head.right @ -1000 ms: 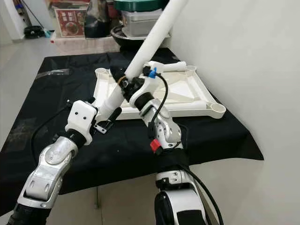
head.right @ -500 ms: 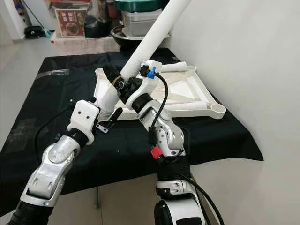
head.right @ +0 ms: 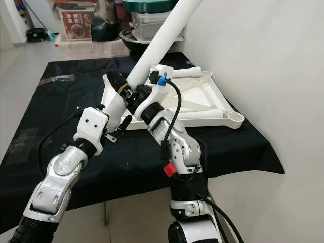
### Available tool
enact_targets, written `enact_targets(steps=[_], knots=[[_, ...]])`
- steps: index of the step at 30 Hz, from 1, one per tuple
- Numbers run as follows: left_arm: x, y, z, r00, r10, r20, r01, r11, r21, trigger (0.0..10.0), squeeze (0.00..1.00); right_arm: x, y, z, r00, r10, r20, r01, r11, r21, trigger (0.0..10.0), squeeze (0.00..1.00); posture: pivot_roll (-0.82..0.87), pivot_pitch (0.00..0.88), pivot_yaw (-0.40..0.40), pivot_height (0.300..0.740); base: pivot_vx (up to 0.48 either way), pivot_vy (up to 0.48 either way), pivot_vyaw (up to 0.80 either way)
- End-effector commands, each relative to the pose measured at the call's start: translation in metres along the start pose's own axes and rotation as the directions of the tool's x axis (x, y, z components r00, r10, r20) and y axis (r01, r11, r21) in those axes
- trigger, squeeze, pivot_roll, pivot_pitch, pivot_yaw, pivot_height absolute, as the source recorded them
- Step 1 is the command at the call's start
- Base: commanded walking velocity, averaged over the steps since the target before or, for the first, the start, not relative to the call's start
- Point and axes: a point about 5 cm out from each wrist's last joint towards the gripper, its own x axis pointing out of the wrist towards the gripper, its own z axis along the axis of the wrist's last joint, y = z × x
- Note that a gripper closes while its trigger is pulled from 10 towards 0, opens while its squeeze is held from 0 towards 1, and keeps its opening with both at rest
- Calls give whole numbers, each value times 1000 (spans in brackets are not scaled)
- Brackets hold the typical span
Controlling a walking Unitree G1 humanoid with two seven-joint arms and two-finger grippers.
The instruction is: Building children table
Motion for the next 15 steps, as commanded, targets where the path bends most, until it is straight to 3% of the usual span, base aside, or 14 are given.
enact_targets(steps=[1,10,11,13,14,15], knots=[[-2,1,-2,1000,3,-4,-3,1000,22,0,0,-1,7,-11,1000,9,0,-9,998,65,0,0,21,0,-9,740,0,0,0],[-3,-2,-4,1000,-11,-17,12,998,54,0,0,-2,10,-12,1000,16,-8,-16,999,40,0,0,21,0,-9,740,0,0,0],[-3,-3,-5,1000,-18,-17,19,998,60,745,0,-1,10,-12,1000,14,-6,-13,999,33,1804,0,21,0,-7,740,0,0,0],[-3,-3,-5,1000,-23,-18,24,998,62,745,0,-1,10,-11,1000,11,-5,-11,1000,29,1804,0,20,0,-8,740,0,0,0],[-3,-4,-5,999,-29,-15,30,996,82,10000,0,-1,9,-11,1000,9,-3,-8,1000,25,10000,0,21,0,-9,740,0,0,0],[-3,-4,-5,999,-33,-14,35,995,96,10000,0,-1,9,-10,1000,7,-1,-7,1000,23,10000,0,21,0,-9,740,0,0,0]])
